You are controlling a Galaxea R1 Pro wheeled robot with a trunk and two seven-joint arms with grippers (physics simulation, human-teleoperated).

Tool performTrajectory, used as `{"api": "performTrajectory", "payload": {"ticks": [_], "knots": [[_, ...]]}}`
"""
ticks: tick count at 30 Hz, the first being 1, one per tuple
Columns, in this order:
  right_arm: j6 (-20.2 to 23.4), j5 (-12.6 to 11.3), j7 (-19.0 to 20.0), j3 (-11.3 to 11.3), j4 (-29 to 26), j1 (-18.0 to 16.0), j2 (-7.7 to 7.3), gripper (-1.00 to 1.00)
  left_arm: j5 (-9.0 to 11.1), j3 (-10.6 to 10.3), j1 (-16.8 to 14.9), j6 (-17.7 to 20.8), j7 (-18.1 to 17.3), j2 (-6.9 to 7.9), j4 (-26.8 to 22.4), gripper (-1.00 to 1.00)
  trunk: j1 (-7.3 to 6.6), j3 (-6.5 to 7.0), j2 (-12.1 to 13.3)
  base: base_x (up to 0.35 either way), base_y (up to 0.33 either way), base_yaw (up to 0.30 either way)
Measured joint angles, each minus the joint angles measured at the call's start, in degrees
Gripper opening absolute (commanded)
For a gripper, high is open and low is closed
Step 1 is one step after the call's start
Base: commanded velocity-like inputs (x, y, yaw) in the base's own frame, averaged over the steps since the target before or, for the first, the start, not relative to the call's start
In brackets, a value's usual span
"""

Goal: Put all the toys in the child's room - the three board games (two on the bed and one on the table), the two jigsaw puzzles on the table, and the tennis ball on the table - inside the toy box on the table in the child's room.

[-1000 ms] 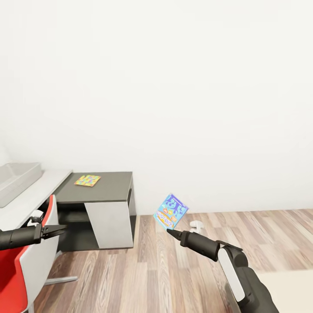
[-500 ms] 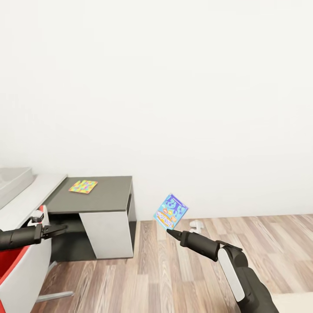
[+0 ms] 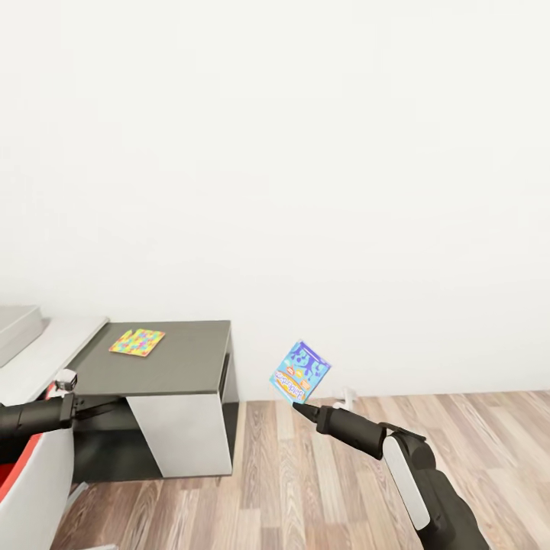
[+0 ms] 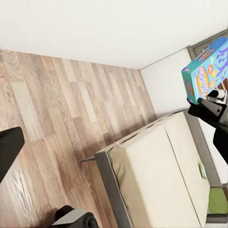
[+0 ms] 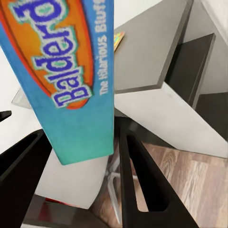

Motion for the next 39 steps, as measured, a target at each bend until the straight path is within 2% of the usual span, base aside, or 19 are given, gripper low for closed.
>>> {"api": "performTrajectory", "payload": {"ticks": [27, 33, 39], "knots": [[0.2, -0.3, 0.0, 0.1, 0.0, 0.0, 0.11, -1.0, 0.0, 0.0, 0.0, 0.0, 0.0, -0.03, 0.0, 1.0, 0.02, -2.15, 0.0, 0.029, 0.0, 0.134], [4.0, -0.3, -0.1, 1.3, -0.1, 0.0, 0.28, -1.0, 0.0, 0.1, 0.0, -0.1, 0.0, -0.01, 0.0, 1.0, 0.02, -2.66, 0.0, 0.0, 0.0, 0.13], [6.2, -1.4, 0.2, 1.7, -1.6, 0.0, 0.27, -1.0, 0.0, 0.1, 0.0, -0.1, 0.0, 0.05, 0.0, 1.0, 0.02, -3.18, 0.0, 0.0, 0.0, 0.097]]}}
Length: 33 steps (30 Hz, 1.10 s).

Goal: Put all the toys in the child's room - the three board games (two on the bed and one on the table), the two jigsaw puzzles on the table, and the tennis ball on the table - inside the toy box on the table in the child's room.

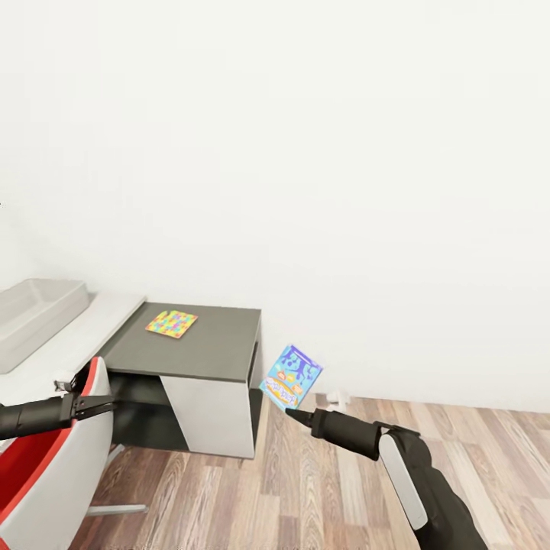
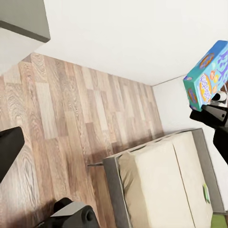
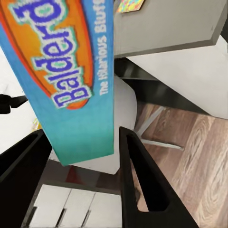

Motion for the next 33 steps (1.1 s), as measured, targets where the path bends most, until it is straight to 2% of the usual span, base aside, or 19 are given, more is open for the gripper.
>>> {"api": "performTrajectory", "payload": {"ticks": [5, 11, 17, 26, 33], "knots": [[3.4, -0.6, 0.2, 0.2, -4.9, 0.0, -0.05, -1.0, 0.0, 0.1, 0.0, 0.0, 0.0, 0.02, 0.0, 1.0, 0.0, -0.44, 0.0, 0.0, 0.0, 0.061], [4.3, -0.4, 0.2, 0.2, -7.6, 0.0, -0.06, -1.0, 0.0, 0.1, 0.0, 0.0, 0.0, 0.09, 0.0, 1.0, 0.0, -0.64, 0.0, 0.0, 0.0, 0.011], [4.3, -0.4, 0.2, 0.2, -7.8, 0.0, -0.09, -1.0, 0.0, 0.2, 0.2, 0.0, 0.0, 0.11, 0.0, 1.0, -0.01, -0.65, 0.0, 0.033, 0.005, 0.0], [4.2, -0.2, 0.2, 0.2, -7.8, 0.0, -0.1, -1.0, 0.0, 0.2, 0.3, 0.0, 0.0, 0.11, 0.0, 1.0, -0.03, -0.65, 0.0, 0.228, 0.129, 0.007], [4.1, -0.1, 0.2, 0.2, -7.8, 0.0, -0.1, -1.0, 0.1, 0.2, 0.3, 0.0, 0.0, 0.12, 0.0, 1.0, -0.03, -0.74, 0.0, 0.291, 0.118, 0.196]]}}
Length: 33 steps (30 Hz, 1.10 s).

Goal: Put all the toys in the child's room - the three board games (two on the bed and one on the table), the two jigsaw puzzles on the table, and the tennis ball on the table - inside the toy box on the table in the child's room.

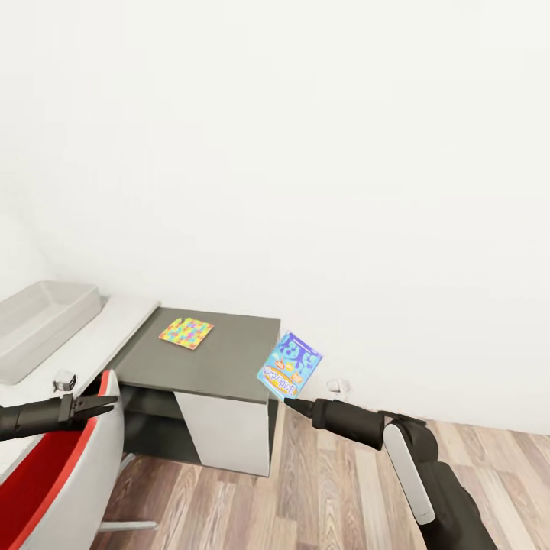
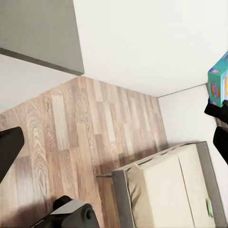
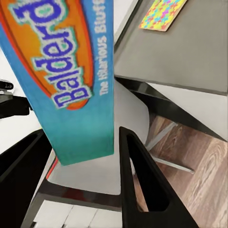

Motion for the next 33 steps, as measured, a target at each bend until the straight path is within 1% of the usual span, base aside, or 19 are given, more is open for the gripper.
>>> {"api": "performTrajectory", "payload": {"ticks": [12, 19, 33], "knots": [[0.0, 0.1, 0.0, 0.1, -0.1, 0.0, 0.0, -1.0, 0.0, 0.0, 0.0, 0.0, 0.0, 0.0, 0.0, 1.0, 0.0, -0.14, 0.0, 0.314, 0.009, 0.272], [-0.1, 0.2, 0.0, 0.1, -0.1, 0.0, 0.0, -1.0, 0.0, 0.0, 0.0, -0.1, 0.0, 0.0, 0.0, 1.0, 0.01, -0.15, 0.0, 0.282, -0.058, 0.282], [-0.1, 0.2, 0.0, 0.8, -0.1, 0.0, 0.0, -1.0, 0.0, 0.4, 0.0, 0.2, 0.0, 0.0, -0.3, 1.0, 0.03, -0.14, 0.0, 0.03, -0.011, 0.285]]}}
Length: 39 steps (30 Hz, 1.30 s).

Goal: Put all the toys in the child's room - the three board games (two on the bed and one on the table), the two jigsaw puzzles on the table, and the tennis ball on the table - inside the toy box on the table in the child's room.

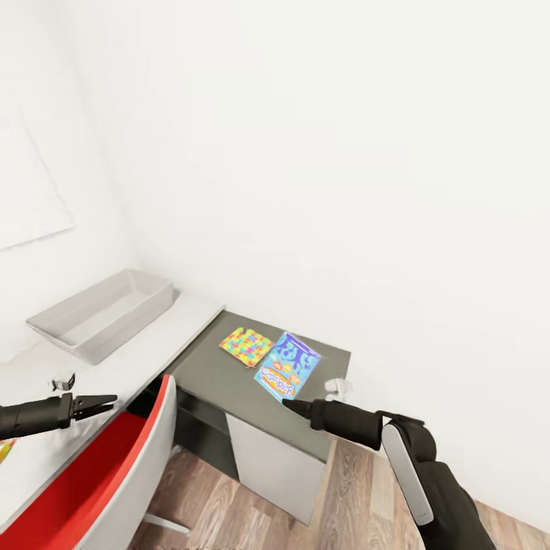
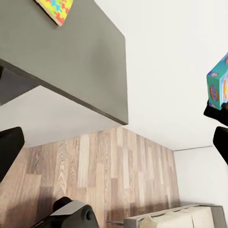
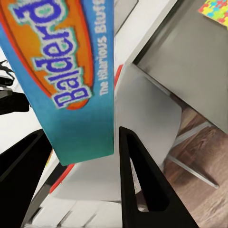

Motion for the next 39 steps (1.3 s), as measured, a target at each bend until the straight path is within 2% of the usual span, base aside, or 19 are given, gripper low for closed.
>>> {"api": "performTrajectory", "payload": {"ticks": [22, 27, 39], "knots": [[0.1, -0.1, 0.0, 0.0, 0.0, 0.0, 0.0, -1.0, 0.0, 0.1, 0.0, 0.2, 0.0, 0.05, -0.1, 1.0, 0.0, 0.0, 0.0, 0.0, 0.0, 0.278], [0.2, -0.4, 0.0, 0.0, 0.0, 0.0, 0.0, -1.0, 0.0, 0.1, 0.1, 0.0, 0.0, 0.01, -0.1, 1.0, -0.03, 0.0, 0.0, 0.16, 0.0, 0.059], [0.1, -0.2, 0.0, -0.1, 0.0, 0.0, 0.0, -1.0, 0.0, 0.1, 0.1, -0.1, 0.0, 0.0, 0.0, 1.0, -0.03, 0.0, 0.0, 0.318, 0.004, 0.003]]}}
